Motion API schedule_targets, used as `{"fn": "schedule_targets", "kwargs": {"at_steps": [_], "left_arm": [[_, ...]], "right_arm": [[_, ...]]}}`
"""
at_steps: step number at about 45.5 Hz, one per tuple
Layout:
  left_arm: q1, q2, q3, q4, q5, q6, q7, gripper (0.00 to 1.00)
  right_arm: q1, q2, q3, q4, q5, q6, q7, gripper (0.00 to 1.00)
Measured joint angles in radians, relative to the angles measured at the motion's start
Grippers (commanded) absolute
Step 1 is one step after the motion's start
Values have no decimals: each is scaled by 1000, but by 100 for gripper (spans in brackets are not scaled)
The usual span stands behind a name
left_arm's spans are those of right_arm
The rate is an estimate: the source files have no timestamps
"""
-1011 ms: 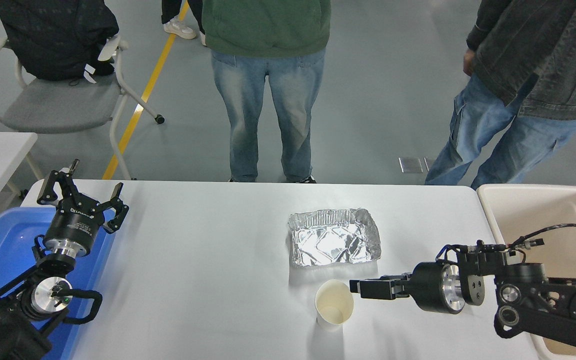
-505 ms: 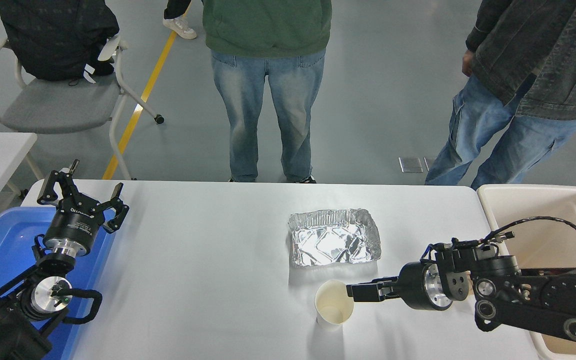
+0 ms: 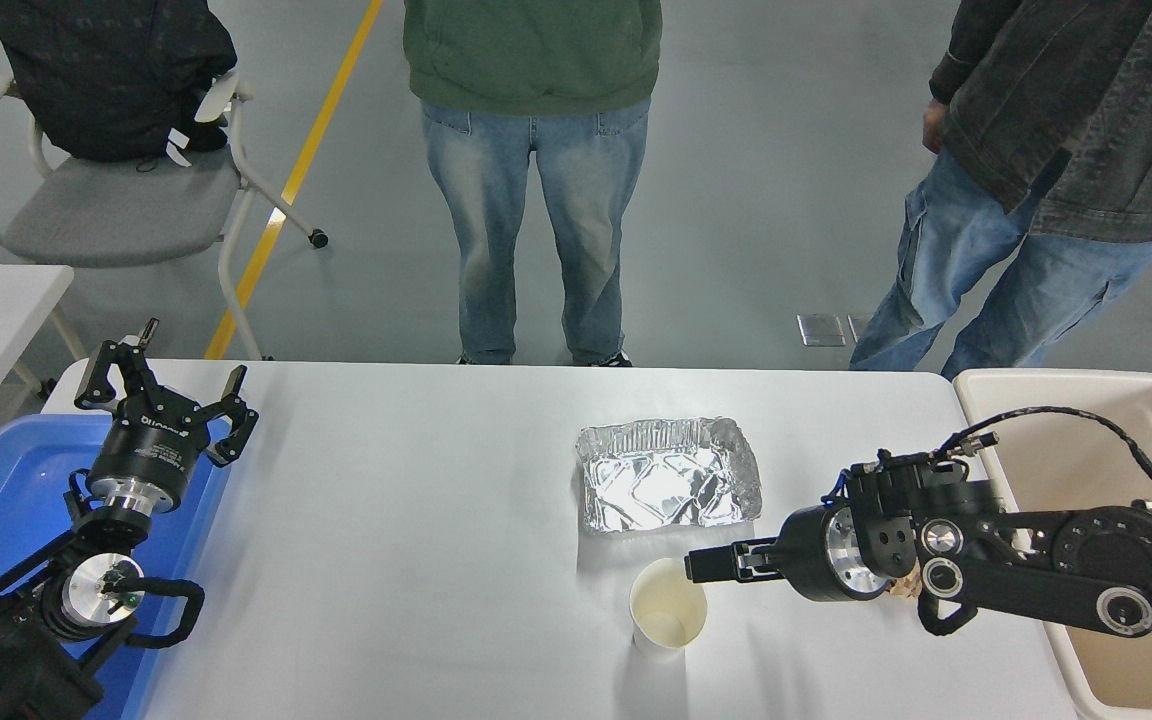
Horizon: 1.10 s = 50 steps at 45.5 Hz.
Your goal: Clean the table surface
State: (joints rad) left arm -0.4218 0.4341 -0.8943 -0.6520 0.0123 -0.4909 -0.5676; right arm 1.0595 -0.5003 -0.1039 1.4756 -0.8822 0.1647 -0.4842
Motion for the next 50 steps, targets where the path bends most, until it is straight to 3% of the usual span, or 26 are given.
{"fn": "schedule_targets", "kwargs": {"at_steps": [16, 50], "left_arm": [[0, 0, 0, 0, 0, 0, 0, 99], [0, 0, 0, 0, 0, 0, 0, 99]], "right_arm": [[27, 18, 3, 11, 100, 36, -94, 100], [17, 54, 41, -10, 127, 102, -77, 99]]}}
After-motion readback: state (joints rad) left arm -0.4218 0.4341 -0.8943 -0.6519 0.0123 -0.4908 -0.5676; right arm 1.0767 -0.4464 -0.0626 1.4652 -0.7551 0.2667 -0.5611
